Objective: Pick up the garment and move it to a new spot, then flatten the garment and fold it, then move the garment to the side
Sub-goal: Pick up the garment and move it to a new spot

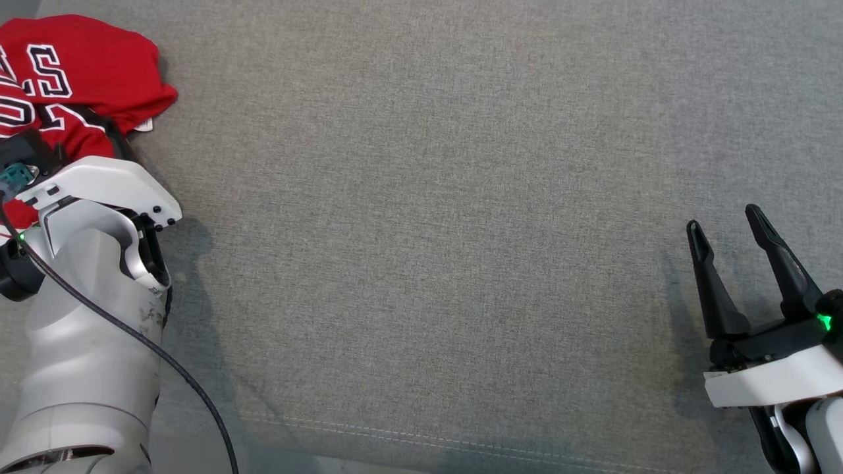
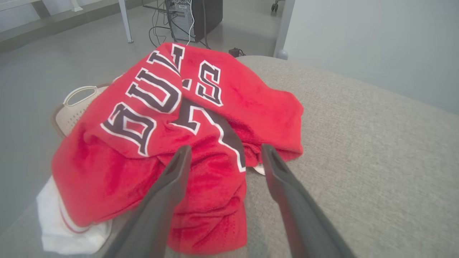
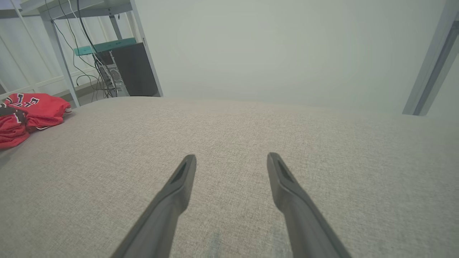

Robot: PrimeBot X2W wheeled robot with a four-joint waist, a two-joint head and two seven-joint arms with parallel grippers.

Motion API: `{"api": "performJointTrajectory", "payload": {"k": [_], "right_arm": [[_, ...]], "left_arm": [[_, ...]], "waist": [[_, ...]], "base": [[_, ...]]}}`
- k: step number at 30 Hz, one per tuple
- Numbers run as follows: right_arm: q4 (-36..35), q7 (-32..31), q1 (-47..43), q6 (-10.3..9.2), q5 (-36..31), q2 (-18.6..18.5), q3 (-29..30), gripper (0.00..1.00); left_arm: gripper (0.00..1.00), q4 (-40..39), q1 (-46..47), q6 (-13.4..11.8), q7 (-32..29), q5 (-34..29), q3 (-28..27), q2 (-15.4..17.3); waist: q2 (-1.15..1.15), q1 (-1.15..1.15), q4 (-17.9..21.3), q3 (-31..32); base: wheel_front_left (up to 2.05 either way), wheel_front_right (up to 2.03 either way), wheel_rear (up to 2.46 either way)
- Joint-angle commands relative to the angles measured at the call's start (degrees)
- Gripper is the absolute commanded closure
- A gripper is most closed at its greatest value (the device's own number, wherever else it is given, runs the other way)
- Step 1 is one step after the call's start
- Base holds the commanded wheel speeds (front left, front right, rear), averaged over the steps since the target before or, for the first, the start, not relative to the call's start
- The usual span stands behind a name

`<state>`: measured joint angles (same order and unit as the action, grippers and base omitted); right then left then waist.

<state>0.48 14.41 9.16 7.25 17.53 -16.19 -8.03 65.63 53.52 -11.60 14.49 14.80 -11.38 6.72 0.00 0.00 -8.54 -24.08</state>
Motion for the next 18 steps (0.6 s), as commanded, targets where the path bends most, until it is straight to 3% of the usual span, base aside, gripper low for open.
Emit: {"api": "performJointTrajectory", "payload": {"k": [1,18], "right_arm": [[-1.7,0.6,0.6,0.24,0.6,-1.2,-1.2,0.00],[-1.5,0.6,1.4,0.24,1.9,-2.8,-3.6,0.00]], "left_arm": [[0.00,-0.3,1.3,-0.2,0.5,0.5,-1.0,3.2],[0.00,7.2,3.5,1.6,-2.2,1.4,-0.2,5.6]], "waist": [[0.00,0.00,0.3,-0.5],[0.00,0.00,1.7,-1.6]], "base": [[0.00,0.00,0.00],[0.00,0.00,0.00]]}}
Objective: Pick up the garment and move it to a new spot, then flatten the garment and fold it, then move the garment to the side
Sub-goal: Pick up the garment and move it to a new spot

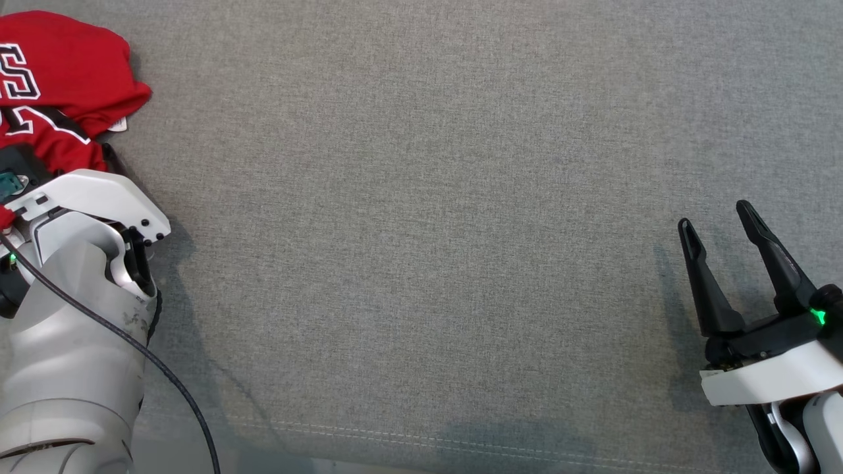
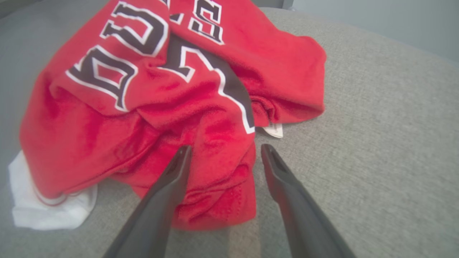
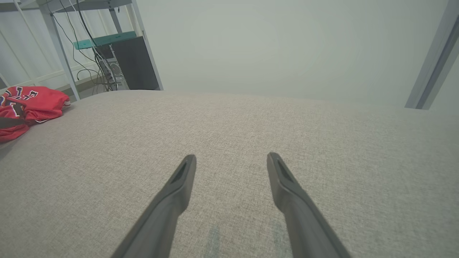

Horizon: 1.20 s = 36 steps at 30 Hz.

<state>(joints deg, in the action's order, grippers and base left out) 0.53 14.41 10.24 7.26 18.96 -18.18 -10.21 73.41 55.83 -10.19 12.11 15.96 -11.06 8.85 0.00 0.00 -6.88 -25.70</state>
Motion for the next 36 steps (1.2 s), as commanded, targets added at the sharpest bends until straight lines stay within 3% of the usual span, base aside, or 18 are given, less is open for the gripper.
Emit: {"api": "performJointTrajectory", "payload": {"k": [1,2,3,4,5,17,27,36], "right_arm": [[-1.6,0.6,0.4,0.23,0.6,-0.9,-1.5,0.00],[-1.6,0.6,0.4,0.23,0.7,-0.9,-1.6,0.00],[-1.7,0.6,0.4,0.23,0.7,-1.0,-1.7,0.00],[-1.7,0.6,0.4,0.23,0.9,-1.0,-1.8,0.00],[-1.7,0.6,0.4,0.23,1.0,-1.1,-2.0,0.00],[-1.3,0.6,0.3,0.23,1.6,-1.2,-2.6,0.00],[0.2,0.6,0.8,0.23,2.0,1.4,-3.9,0.00],[1.7,0.6,0.5,0.23,2.5,4.9,-4.4,0.00]], "left_arm": [[0.00,-0.4,1.1,0.2,0.2,0.2,-0.5,3.6],[0.24,-0.3,1.0,0.3,0.0,0.2,-0.3,3.8],[0.61,-0.2,1.0,0.4,-0.1,0.3,-0.3,3.9],[0.93,-0.1,1.0,0.7,-0.4,0.5,-0.3,4.0],[1.00,-0.1,0.9,1.1,-0.8,0.6,-0.3,4.1],[1.00,-4.0,-1.1,1.2,2.8,-0.9,1.5,5.4],[1.00,-27.6,-8.6,0.4,2.9,-5.8,1.2,5.9],[1.00,-37.4,-10.7,2.1,2.9,-8.5,1.3,7.0]], "waist": [[0.00,0.00,0.1,0.1],[0.00,0.00,0.2,0.1],[0.00,0.00,0.3,0.2],[0.00,0.00,0.4,0.2],[0.00,0.00,0.6,0.2],[0.00,0.00,1.4,1.1],[0.00,0.00,1.0,5.5],[0.00,0.00,3.4,11.0]], "base": [[0.00,0.00,0.00],[0.00,0.00,0.00],[0.00,0.00,0.00],[0.00,0.00,0.00],[0.00,0.00,0.00],[0.00,0.00,0.00],[0.00,0.00,0.00],[0.00,0.00,0.00]]}}
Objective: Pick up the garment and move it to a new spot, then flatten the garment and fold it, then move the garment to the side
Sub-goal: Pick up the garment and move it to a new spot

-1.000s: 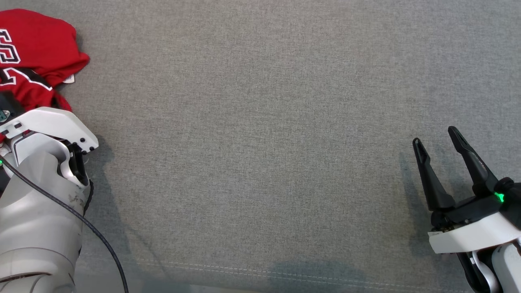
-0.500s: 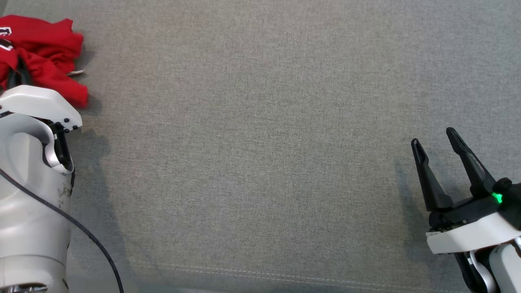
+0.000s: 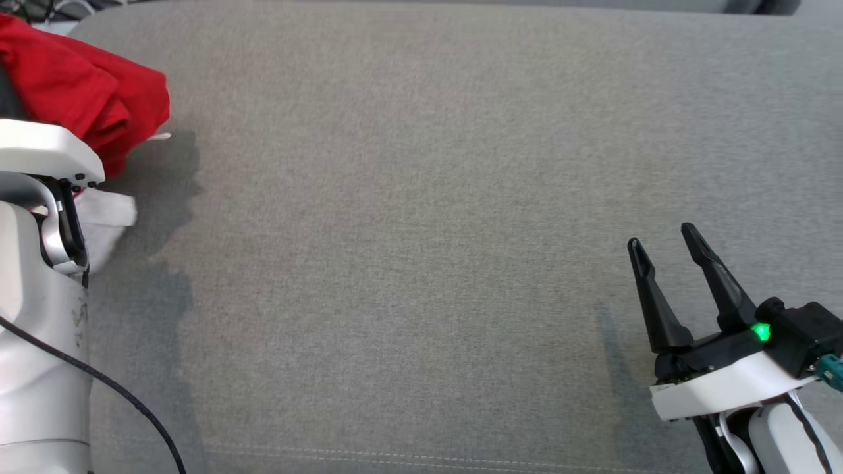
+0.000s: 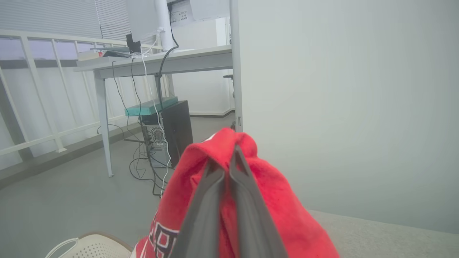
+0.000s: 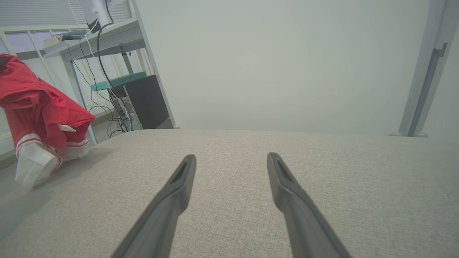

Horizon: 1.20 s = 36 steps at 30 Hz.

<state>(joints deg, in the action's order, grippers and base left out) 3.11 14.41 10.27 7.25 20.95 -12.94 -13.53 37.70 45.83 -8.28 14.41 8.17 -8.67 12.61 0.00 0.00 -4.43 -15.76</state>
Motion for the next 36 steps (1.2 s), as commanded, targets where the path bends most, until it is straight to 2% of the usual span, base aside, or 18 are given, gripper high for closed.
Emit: {"api": "performJointTrajectory", "payload": {"k": [1,11,16,28,36], "right_arm": [[-0.8,0.6,0.3,0.24,0.6,0.1,-1.0,0.00],[0.5,0.6,-2.2,0.24,0.8,3.6,-0.3,0.00],[0.8,0.6,-2.7,0.24,0.8,4.8,0.0,0.00],[1.2,0.6,-3.4,0.24,0.8,6.2,-0.1,0.00],[1.3,0.6,-3.5,0.24,1.0,6.3,-0.5,0.00]], "left_arm": [[1.00,-2.2,-0.7,0.4,0.6,-0.8,-1.0,3.4],[1.00,-8.8,-1.2,3.4,0.6,-0.4,-0.1,3.9],[1.00,-11.3,-0.9,4.2,-1.1,0.4,1.1,2.9],[1.00,-16.5,-2.9,6.6,-6.1,1.1,6.3,-0.9],[1.00,-18.0,-4.4,8.8,-8.6,2.0,11.7,-5.6]], "waist": [[0.00,0.00,1.4,1.7],[0.00,0.00,6.6,6.9],[0.00,0.00,9.7,8.6],[0.00,0.00,17.5,10.5],[0.00,0.00,21.7,11.3]], "base": [[0.00,0.00,0.00],[0.00,0.00,0.00],[0.00,0.00,0.00],[0.00,0.00,0.00],[0.00,0.00,0.00]]}}
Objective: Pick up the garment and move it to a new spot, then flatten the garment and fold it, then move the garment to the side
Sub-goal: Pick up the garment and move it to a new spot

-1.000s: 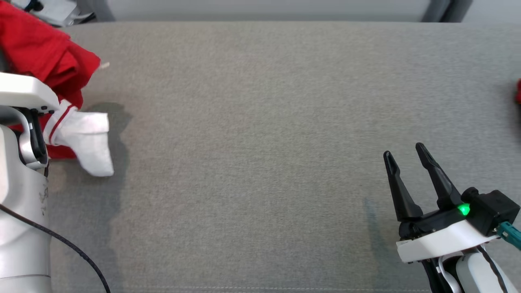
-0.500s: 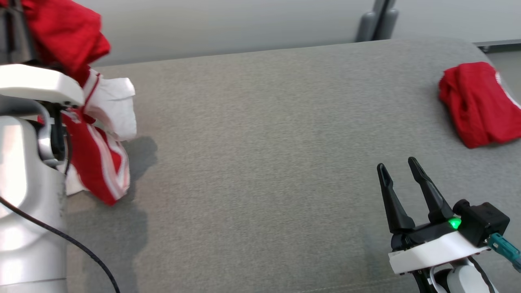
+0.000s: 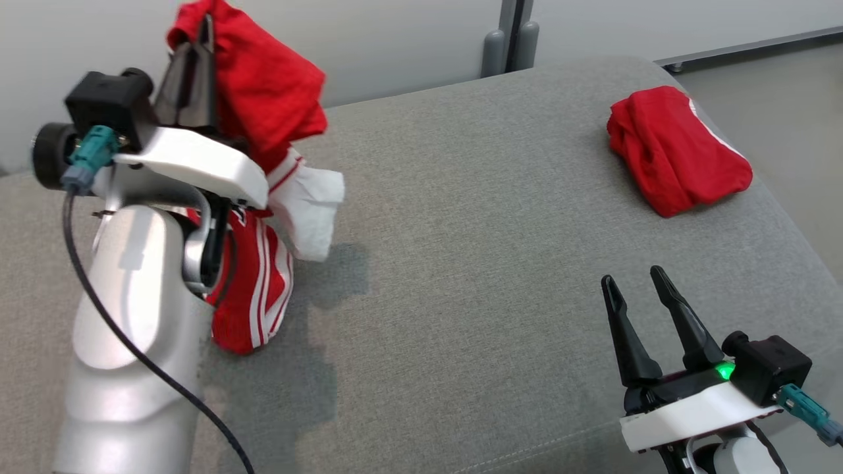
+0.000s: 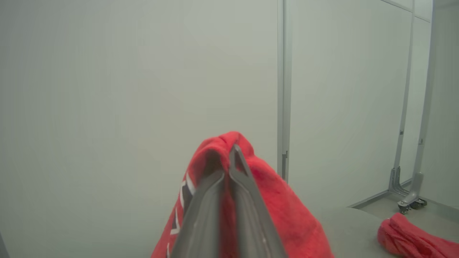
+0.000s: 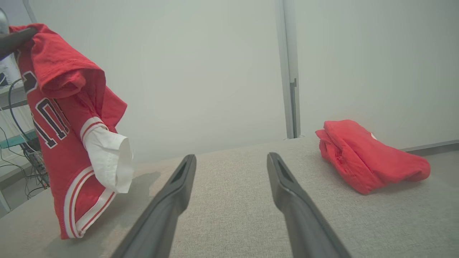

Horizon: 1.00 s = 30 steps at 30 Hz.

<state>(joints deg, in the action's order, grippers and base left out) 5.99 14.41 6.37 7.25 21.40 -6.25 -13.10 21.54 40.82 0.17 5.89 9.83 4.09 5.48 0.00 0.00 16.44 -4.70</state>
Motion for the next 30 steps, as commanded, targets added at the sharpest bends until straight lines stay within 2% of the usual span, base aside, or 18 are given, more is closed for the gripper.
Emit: {"api": "performJointTrajectory", "payload": {"k": [1,6,11,21,22,23,24,27,30], "right_arm": [[-1.6,0.6,0.4,0.24,0.6,-0.4,-0.9,0.00],[-1.6,0.6,0.4,0.24,0.6,-0.3,-1.1,0.00],[-1.7,0.6,0.4,0.24,0.6,0.1,-1.7,0.00],[-1.3,0.6,1.3,0.24,0.9,0.1,-2.7,0.00],[-1.3,0.6,1.3,0.24,0.9,0.1,-2.7,0.00],[-1.3,0.6,1.4,0.24,0.9,0.1,-2.7,0.00],[-1.3,0.6,1.4,0.24,0.9,0.0,-2.7,0.00],[-1.2,0.6,1.2,0.24,0.9,-0.1,-2.6,0.00],[-1.2,0.6,0.9,0.24,0.8,-0.2,-2.5,0.00]], "left_arm": [[1.00,-1.8,0.4,0.6,-0.3,0.5,-0.3,1.0],[1.00,-0.1,-1.1,2.1,0.2,2.9,4.4,-1.7],[1.00,6.0,-3.1,1.8,2.7,6.4,9.7,-2.5],[1.00,15.7,-3.2,-2.6,8.1,17.6,25.1,-2.6],[0.85,16.2,-3.0,-3.0,8.4,18.4,26.0,-2.6],[0.65,16.6,-2.6,-3.2,8.6,18.6,27.1,-2.6],[0.52,16.9,-2.3,-3.5,8.8,18.8,27.7,-2.6],[0.00,16.8,-1.2,-4.5,9.0,18.9,28.1,-2.6],[0.00,15.2,-1.2,-4.8,9.1,18.6,27.1,-2.6]], "waist": [[0.00,0.00,1.2,0.3],[0.00,0.00,2.4,0.1],[0.00,0.00,3.2,-0.5],[0.00,0.00,3.3,-1.4],[0.00,0.00,3.2,-1.4],[0.00,0.00,3.1,-1.5],[0.00,0.00,2.9,-1.5],[0.00,0.00,2.1,-1.2],[0.00,0.00,1.4,-0.8]], "base": [[0.00,0.00,0.00],[0.00,0.00,0.00],[0.00,0.00,0.00],[0.00,0.00,0.00],[0.00,0.00,0.00],[0.00,0.00,0.00],[0.00,0.00,0.00],[0.00,0.00,0.00],[0.00,0.00,0.00]]}}
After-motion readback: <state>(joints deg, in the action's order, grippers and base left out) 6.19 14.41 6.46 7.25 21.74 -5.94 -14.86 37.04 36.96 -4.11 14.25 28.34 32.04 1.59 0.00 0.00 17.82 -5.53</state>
